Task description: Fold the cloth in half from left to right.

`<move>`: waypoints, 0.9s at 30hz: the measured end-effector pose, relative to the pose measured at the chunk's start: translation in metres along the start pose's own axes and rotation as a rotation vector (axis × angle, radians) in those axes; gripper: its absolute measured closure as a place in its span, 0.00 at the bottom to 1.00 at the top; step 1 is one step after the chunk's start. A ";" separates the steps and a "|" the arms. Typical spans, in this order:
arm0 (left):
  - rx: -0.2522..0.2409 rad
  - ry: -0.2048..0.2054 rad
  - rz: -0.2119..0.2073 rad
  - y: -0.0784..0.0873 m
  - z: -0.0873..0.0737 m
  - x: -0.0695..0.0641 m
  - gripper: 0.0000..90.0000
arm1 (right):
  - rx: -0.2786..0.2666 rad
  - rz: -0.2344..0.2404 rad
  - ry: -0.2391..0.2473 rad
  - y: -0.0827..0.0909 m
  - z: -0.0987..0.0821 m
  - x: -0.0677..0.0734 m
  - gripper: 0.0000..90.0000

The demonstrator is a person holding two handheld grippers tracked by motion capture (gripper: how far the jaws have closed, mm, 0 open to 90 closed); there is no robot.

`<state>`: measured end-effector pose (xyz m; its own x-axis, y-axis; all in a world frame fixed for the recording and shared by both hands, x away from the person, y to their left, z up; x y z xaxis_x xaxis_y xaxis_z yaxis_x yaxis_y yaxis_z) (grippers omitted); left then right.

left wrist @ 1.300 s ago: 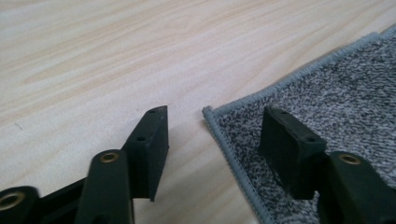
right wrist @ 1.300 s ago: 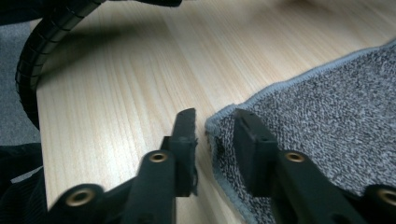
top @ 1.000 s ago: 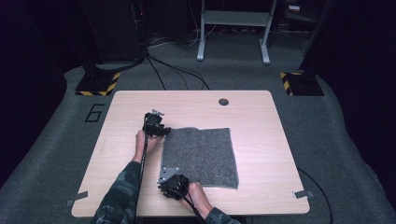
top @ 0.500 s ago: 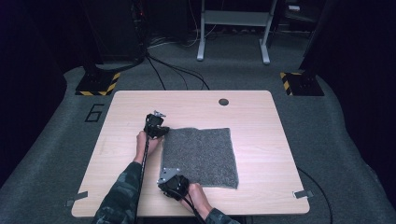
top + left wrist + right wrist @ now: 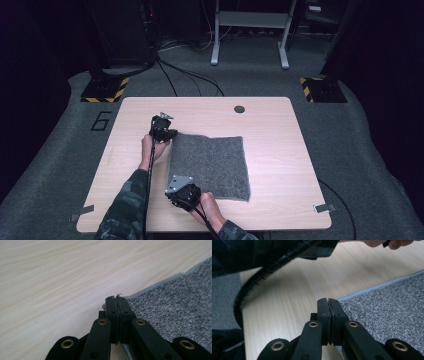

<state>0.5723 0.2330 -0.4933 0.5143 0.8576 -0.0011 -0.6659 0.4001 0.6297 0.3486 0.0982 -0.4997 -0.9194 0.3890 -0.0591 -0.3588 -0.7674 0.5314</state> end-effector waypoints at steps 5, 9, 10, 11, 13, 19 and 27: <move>0.009 -0.021 0.018 0.010 0.009 0.003 0.99 | -0.035 0.006 0.006 0.004 0.011 0.001 0.99; 0.008 -0.043 0.042 0.017 0.019 0.005 0.99 | -0.068 0.007 0.007 0.009 0.020 0.001 0.99; 0.015 -0.053 0.045 0.019 0.021 0.004 0.99 | -0.075 0.002 0.003 0.011 0.021 0.001 0.99; 0.015 -0.053 0.045 0.019 0.021 0.004 0.99 | -0.075 0.002 0.003 0.011 0.021 0.001 0.99; 0.015 -0.050 0.042 0.022 0.026 0.004 0.99 | -0.090 0.002 0.005 0.013 0.024 0.000 0.99; -0.009 -0.075 0.065 0.040 0.050 0.006 0.99 | -0.134 -0.005 0.009 0.024 0.038 -0.004 0.99; -0.011 -0.121 0.106 0.058 0.078 0.003 0.99 | -0.208 -0.023 -0.015 0.041 0.053 -0.005 0.99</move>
<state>0.5774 0.2333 -0.3961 0.5019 0.8502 0.1593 -0.7257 0.3137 0.6123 0.3470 0.0921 -0.4327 -0.9084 0.4143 -0.0561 -0.4071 -0.8462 0.3438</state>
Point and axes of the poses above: each handheld gripper's, and its own axes: y roughly backward along the jaws, z roughly out of its top, x roughly to its left, the point moved 2 cm from there along -y, roughly forward along the jaws, and after that the axes turned 7 degrees about -x, right-handed, at the moved point
